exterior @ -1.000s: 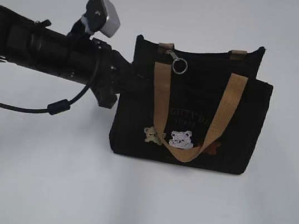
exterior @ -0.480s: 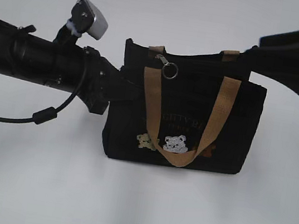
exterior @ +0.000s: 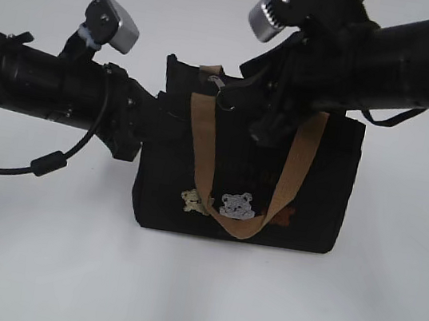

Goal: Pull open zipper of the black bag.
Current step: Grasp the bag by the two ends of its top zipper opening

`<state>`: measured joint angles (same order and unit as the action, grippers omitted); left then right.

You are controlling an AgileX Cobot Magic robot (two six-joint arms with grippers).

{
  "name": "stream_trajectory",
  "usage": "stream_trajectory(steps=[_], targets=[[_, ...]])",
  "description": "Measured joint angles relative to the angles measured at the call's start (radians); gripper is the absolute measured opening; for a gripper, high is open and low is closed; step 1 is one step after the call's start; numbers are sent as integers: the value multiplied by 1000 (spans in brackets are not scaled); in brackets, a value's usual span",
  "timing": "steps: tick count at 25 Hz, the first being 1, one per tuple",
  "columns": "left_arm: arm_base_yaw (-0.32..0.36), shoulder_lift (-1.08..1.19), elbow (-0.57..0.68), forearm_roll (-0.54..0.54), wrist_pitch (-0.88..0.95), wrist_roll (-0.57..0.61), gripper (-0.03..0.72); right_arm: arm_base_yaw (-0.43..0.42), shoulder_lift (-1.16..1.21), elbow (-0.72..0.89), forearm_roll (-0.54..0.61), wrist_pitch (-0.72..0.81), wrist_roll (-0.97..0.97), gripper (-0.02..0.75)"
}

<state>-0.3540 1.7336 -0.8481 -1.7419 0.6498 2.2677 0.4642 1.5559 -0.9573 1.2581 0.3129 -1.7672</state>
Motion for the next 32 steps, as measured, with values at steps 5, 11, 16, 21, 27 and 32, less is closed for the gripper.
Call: stream_trajectory(steps=[5, 11, 16, 21, 27, 32], targets=[[0, 0, 0, 1, 0, 0, 61, 49, 74, -31, -5, -85, -2, 291], [0, 0, 0, 1, -2, -1, 61, 53, 109, -33, -5, -105, 31, 212], [0, 0, 0, 1, -2, -1, 61, 32, 62, -33, -5, -106, 149, 50], [0, 0, 0, 1, 0, -1, 61, -110, -20, -33, -12, -10, 228, -1], [0, 0, 0, 1, 0, -1, 61, -325, -65, -33, -193, 256, 452, -1], [0, 0, 0, 2, 0, -1, 61, -376, -75, -33, -331, 385, 698, 1]])
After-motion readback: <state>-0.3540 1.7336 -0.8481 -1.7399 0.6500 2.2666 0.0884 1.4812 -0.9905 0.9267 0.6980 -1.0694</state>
